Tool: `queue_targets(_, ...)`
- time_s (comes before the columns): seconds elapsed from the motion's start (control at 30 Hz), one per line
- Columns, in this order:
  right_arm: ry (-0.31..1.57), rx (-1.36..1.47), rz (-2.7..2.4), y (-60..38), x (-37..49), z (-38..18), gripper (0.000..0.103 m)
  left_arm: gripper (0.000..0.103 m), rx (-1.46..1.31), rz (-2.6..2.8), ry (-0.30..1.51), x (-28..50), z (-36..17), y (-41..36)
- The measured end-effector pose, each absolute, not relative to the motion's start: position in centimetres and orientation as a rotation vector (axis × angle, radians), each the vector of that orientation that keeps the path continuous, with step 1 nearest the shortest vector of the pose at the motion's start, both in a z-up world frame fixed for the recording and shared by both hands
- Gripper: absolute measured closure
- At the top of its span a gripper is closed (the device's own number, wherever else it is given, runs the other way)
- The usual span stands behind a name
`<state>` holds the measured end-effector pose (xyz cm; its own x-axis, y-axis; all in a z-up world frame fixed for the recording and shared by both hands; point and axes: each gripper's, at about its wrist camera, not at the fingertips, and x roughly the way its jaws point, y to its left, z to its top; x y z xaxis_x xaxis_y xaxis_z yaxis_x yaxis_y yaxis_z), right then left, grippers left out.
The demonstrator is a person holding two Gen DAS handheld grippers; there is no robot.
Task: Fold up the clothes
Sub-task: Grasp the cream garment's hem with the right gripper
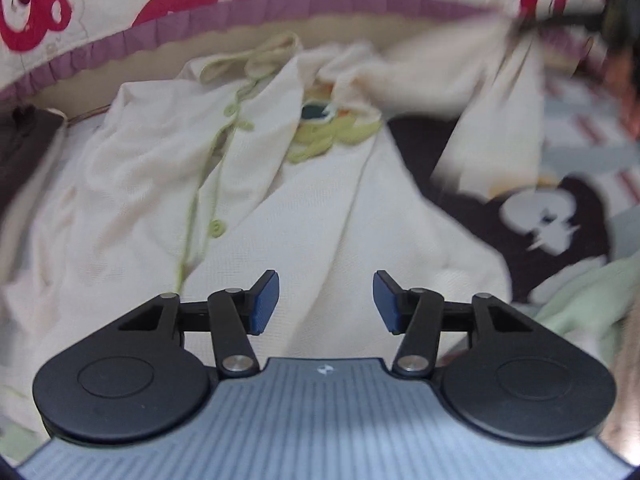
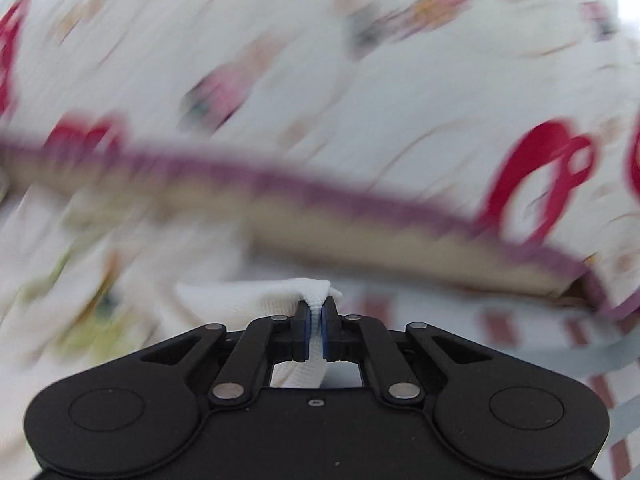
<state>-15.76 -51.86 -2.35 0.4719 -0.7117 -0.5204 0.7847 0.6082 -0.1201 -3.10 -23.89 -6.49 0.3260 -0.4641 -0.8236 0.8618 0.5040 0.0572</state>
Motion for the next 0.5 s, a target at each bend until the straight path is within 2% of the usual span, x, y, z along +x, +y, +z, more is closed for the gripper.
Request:
queue_targets(0.17,0.442,0.342,-0.963,-56.3,-21.3,-2.7,0.097,0.051,0.613,-0.918,0.781,-6.5,-5.7,-27.0)
queue_targets(0.37,0.359,0.433,-0.932,-57.8,-25.6,-2.3,0.097,0.047,0.782,-0.812,0.728,-9.7,-10.2,-33.2)
queue_targets(0.43,0.357,0.437,-0.935,-58.2,-25.9,-3.1,0.097,0.051,0.732,-0.689,0.761,-8.9,-10.9,-34.4)
queue_targets(0.47,0.371,0.381,-0.948,-58.0,-25.4,-3.5,0.097,0.056,0.688,-0.635,0.779,-8.3,-11.1,-34.5)
queue_targets(0.5,0.388,0.306,-0.965,-57.7,-24.7,-3.9,0.097,0.056,0.643,-0.604,0.791,-7.6,-11.1,-34.3)
